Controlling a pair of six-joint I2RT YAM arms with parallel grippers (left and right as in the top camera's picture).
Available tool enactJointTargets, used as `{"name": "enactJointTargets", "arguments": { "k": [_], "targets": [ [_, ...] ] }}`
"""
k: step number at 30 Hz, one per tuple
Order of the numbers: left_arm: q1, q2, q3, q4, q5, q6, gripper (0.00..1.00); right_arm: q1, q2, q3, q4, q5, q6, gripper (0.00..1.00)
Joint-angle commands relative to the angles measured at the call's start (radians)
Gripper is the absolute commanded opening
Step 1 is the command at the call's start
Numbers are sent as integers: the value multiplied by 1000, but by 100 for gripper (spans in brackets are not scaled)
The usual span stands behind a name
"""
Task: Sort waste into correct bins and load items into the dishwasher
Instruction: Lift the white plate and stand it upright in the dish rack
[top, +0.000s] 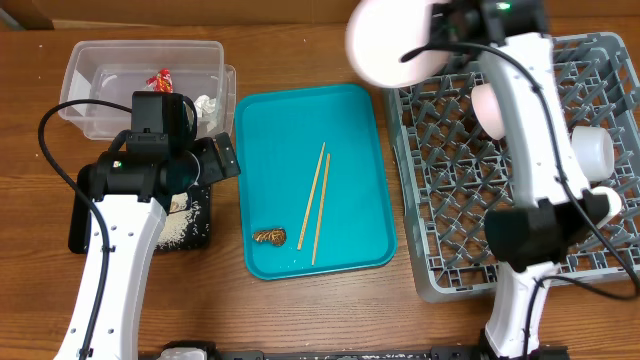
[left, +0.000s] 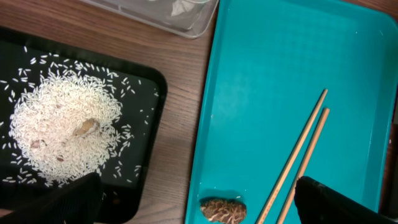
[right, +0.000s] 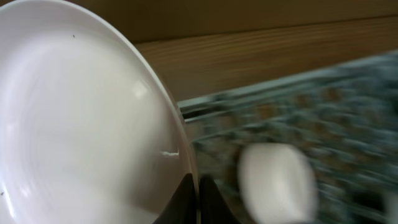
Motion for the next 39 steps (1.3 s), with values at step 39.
{"name": "enactJointTargets", "arguments": {
  "k": [39],
  "targets": [
    [3, 8, 10, 0, 8, -1, 100, 131, -25, -332, -188, 832, 489, 4]
  ]
}}
